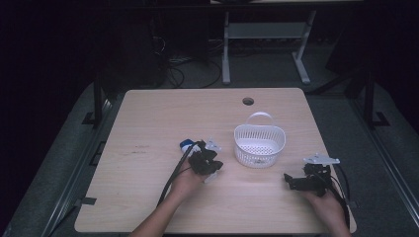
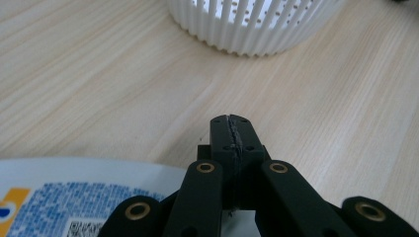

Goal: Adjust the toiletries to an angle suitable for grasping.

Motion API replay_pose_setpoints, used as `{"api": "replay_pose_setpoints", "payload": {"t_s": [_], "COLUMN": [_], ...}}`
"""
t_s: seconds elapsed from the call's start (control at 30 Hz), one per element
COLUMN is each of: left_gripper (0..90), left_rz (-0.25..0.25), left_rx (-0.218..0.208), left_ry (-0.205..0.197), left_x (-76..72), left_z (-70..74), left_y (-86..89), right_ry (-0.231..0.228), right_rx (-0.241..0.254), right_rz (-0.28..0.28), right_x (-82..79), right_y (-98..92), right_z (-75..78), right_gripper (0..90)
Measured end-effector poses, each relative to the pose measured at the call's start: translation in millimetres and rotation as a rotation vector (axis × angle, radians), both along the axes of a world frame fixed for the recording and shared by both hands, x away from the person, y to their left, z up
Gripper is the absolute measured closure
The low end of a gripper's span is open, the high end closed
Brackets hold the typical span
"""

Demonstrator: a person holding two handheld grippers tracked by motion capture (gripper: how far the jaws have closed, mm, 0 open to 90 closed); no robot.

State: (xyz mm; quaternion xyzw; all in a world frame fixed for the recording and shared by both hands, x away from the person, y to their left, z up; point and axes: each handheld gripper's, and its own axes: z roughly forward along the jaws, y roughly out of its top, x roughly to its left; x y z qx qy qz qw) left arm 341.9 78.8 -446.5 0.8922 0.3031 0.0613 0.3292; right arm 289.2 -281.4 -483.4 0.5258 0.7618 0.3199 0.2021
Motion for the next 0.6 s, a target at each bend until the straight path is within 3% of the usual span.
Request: {"api": "replay_pose_setpoints", "payload": {"t_s": [0.6], "left_gripper": [90.0], "left_rz": [0.0], "left_rx": [0.047], "left_ry": [-0.008], "left_x": [-17.0], "left_z": [6.7], "left_y": [31.1], "right_ry": [0.0], "right_rx": [0.0], "right_rz": [0.0], "right_x": [0.0], "right_y": [0.0], "right_z": [0.0], "right_gripper": [0.9]}}
